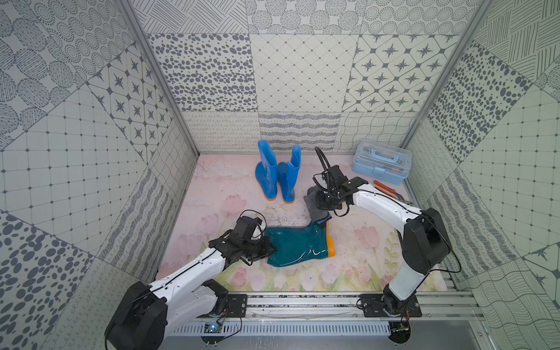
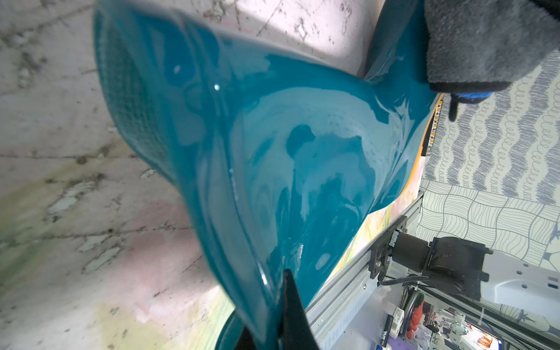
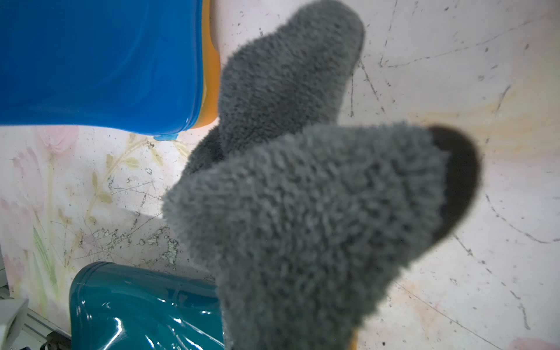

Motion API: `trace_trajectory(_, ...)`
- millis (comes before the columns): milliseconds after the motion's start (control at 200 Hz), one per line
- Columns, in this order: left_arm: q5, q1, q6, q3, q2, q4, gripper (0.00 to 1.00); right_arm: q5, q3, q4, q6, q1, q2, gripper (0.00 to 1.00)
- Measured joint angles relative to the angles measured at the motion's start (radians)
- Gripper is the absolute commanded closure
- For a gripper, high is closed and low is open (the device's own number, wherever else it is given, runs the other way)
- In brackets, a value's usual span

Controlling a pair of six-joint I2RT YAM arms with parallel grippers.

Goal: Wipe the rubber boots with a cloth
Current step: Wipe the dirt off the rubber boot.

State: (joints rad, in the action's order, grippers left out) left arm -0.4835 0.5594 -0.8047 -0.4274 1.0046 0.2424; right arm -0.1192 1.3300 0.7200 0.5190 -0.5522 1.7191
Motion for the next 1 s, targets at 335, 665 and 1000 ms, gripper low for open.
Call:
trace_trajectory(335, 0.004, 0.004, -0.014, 0.022, -0.03, -0.008, 1.0, 0.074, -0.38, -0.031, 0.192, -0.336, -0.382, 1.0)
trace_trajectory(665, 0.008, 0.004, -0.014, 0.014, 0.025, -0.015, 1.0, 0.059, -0.548, -0.024, 0.354, -0.338, -0.473, 1.0)
trace_trajectory(1000, 0.008, 0.008, -0.022, 0.016, 0.002, -0.02, 1.0, 0.03, -0.128, -0.07, 0.066, -0.022, -0.12, 1.0)
